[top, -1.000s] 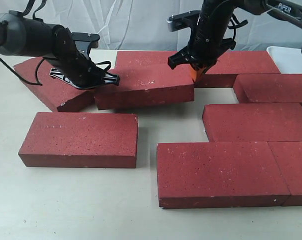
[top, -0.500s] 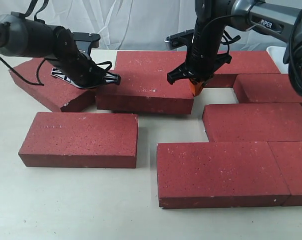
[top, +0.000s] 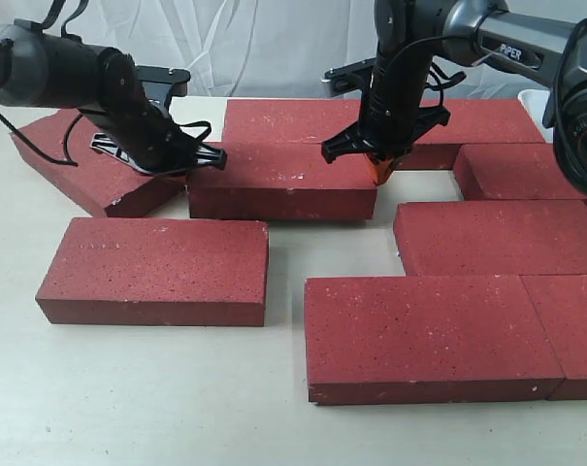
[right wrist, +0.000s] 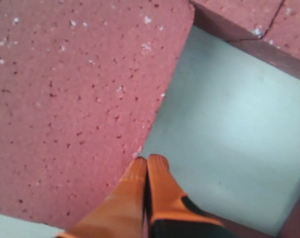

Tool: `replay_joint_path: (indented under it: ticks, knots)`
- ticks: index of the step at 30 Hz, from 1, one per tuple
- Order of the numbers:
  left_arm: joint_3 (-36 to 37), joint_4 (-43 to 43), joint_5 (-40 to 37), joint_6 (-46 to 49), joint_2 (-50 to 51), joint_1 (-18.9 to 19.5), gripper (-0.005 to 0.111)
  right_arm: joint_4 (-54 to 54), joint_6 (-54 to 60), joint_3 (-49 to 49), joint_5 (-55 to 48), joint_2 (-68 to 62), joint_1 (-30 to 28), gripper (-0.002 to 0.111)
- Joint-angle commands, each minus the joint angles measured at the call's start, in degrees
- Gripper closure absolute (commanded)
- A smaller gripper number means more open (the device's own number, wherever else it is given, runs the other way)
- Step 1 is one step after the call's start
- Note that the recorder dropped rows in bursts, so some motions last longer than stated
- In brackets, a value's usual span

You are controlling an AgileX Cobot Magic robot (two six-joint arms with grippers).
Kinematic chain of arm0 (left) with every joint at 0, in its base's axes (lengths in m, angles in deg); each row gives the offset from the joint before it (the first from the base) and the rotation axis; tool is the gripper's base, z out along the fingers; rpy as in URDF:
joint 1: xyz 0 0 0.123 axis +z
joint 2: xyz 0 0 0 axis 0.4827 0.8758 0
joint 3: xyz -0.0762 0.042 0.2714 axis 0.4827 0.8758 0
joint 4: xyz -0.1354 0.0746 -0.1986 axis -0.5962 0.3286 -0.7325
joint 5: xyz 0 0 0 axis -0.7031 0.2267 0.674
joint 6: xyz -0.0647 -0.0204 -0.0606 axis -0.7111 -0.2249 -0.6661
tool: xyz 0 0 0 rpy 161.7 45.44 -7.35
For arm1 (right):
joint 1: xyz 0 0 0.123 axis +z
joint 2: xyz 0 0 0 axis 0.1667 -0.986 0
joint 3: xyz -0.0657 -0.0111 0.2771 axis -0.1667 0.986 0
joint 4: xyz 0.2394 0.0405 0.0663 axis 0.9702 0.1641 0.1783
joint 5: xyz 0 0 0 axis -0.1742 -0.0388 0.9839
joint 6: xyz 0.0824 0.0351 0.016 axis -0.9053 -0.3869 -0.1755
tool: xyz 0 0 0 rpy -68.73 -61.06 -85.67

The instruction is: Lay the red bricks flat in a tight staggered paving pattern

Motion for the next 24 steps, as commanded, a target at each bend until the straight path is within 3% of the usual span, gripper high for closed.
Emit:
replay_joint_path:
  ticks: [1,10,24]
  knots:
    - [-0.4,-2.5,-1.8,0.0,-3.1,1.0,0.081,2.5,-2.2,0.0,3.2,0.4,0.8,0.109]
    - [-0.4,-2.1,-2.9,0.0,-5.6,1.5,0.081,2.2,-3.5,0.0,3.5,0.4,0.8,0.109]
    - [-0.4,2.0,-4.9,0.0,-4.8,1.5,0.081,-9.7,-9.0,0.0,2.4,0.4,0.8,0.109]
